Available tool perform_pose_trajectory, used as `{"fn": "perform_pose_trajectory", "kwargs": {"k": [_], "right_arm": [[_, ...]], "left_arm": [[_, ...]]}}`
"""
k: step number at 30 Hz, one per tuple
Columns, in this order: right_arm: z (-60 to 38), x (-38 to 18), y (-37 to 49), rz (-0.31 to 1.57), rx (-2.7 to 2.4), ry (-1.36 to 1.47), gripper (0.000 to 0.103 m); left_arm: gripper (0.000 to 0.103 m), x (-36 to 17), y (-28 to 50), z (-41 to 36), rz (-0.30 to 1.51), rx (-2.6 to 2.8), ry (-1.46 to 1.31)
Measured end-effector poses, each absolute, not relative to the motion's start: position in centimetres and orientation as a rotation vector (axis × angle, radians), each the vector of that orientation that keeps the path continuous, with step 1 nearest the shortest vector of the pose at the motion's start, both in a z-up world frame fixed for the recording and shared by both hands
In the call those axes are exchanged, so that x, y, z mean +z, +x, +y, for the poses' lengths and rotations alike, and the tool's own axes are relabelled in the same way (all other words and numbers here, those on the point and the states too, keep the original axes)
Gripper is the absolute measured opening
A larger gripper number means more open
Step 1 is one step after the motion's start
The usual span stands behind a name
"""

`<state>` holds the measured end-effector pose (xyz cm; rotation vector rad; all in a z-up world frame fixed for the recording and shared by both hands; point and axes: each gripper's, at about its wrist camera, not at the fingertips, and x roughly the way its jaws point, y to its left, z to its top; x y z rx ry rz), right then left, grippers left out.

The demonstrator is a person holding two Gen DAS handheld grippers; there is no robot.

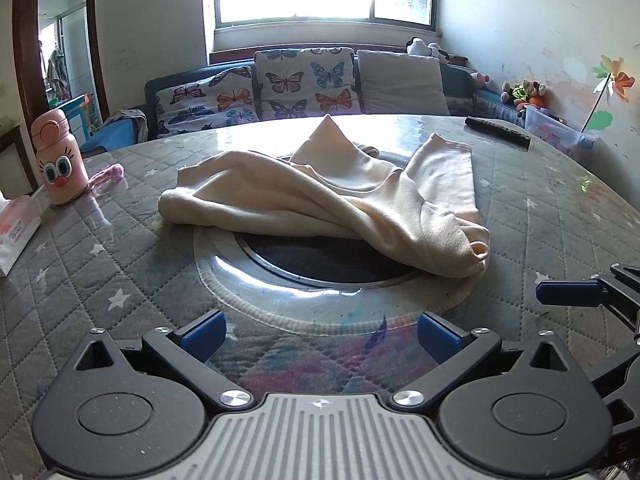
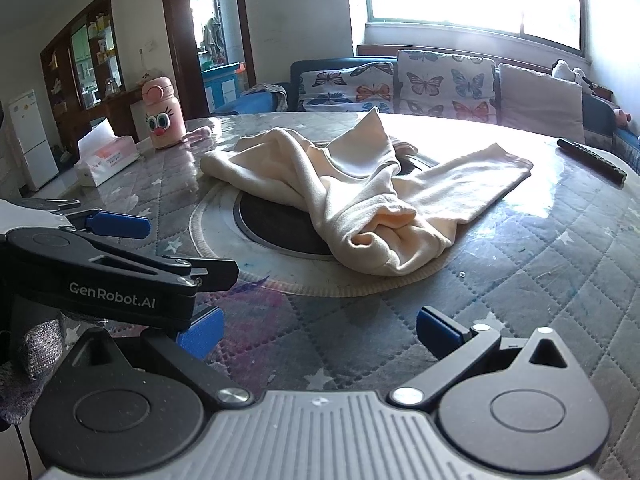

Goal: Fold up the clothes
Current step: 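Lower both open grippers onto the cream shirt fabric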

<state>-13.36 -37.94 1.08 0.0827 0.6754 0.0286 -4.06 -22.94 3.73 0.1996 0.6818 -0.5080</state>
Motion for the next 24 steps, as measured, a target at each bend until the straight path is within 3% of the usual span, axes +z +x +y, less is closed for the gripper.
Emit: {"fn": "perform_pose_trajectory", "kwargs": {"k": [19, 24], "right_arm": [[-40.8, 2.8, -8.5, 0.689, 0.041, 0.109, 0.102], [-42.5, 3.1, -5.6, 0.702, 0.049, 0.15, 0.095]], "left_arm": [[0.103, 6.1, 1.1, -24.9, 0.667, -0.493, 0.216], [0.103, 6.4, 3.9, -25.3, 0.684, -0.462, 0.203]]}}
